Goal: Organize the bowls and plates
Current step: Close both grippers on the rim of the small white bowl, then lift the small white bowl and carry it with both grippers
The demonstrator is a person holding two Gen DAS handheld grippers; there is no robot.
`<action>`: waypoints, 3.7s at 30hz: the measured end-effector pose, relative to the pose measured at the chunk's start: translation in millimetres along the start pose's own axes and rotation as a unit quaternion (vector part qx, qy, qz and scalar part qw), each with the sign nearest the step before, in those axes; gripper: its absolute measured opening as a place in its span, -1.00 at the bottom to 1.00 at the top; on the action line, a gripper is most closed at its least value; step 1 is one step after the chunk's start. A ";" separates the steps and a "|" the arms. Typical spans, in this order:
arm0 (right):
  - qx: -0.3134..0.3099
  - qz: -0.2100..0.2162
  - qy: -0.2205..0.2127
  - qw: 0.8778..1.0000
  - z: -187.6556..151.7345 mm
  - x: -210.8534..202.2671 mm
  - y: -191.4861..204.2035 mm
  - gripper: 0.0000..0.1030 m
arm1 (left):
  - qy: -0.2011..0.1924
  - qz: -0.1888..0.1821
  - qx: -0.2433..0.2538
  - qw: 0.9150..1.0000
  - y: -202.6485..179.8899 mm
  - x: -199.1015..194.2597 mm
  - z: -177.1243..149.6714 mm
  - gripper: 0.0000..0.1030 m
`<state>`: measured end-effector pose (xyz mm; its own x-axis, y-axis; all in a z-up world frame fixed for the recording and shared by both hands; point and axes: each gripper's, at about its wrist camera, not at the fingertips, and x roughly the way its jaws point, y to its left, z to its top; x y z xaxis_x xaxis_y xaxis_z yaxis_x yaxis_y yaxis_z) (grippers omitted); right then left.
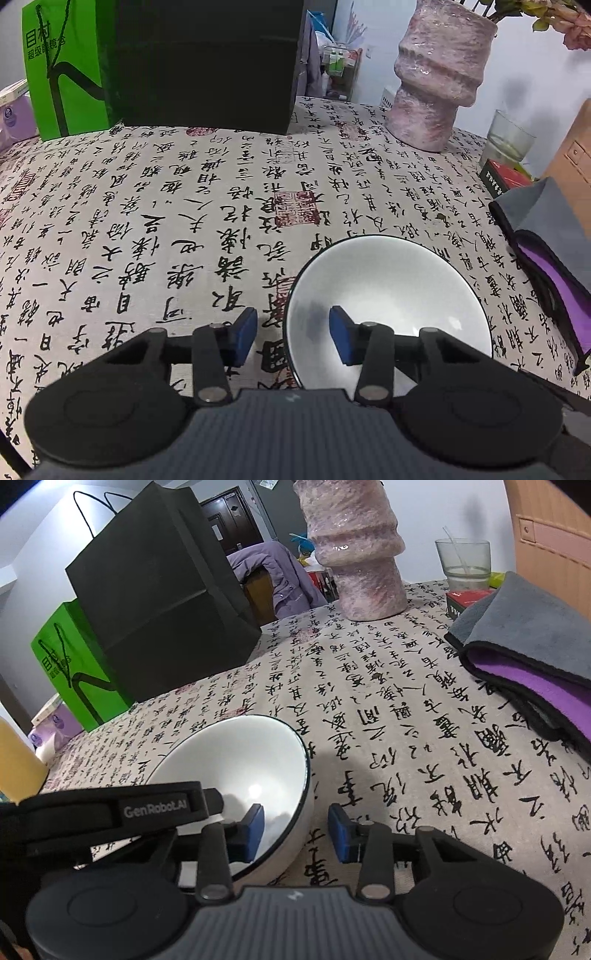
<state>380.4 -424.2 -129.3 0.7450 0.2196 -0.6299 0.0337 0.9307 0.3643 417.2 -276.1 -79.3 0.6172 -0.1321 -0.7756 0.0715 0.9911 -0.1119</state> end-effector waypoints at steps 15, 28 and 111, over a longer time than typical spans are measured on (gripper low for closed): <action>0.009 0.019 -0.007 1.000 -2.8 0.6 -0.4 -0.46 | -0.002 -0.016 -0.001 1.000 -4.2 -1.0 -0.1 -0.53; 0.015 0.010 -0.016 1.000 -4.3 -3.4 0.4 -0.61 | -0.021 -0.014 -0.001 1.000 -5.7 -9.2 -3.0 -0.53; -0.066 0.059 -0.115 0.989 -48.9 -135.4 142.9 -0.61 | -0.158 -0.020 -0.023 0.987 91.0 -193.1 -42.8 -0.53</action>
<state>251.8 -306.7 -25.4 0.8711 0.2708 -0.4097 -0.1386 0.9358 0.3240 271.0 -161.0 33.8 0.8290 -0.1535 -0.5377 0.0697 0.9825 -0.1729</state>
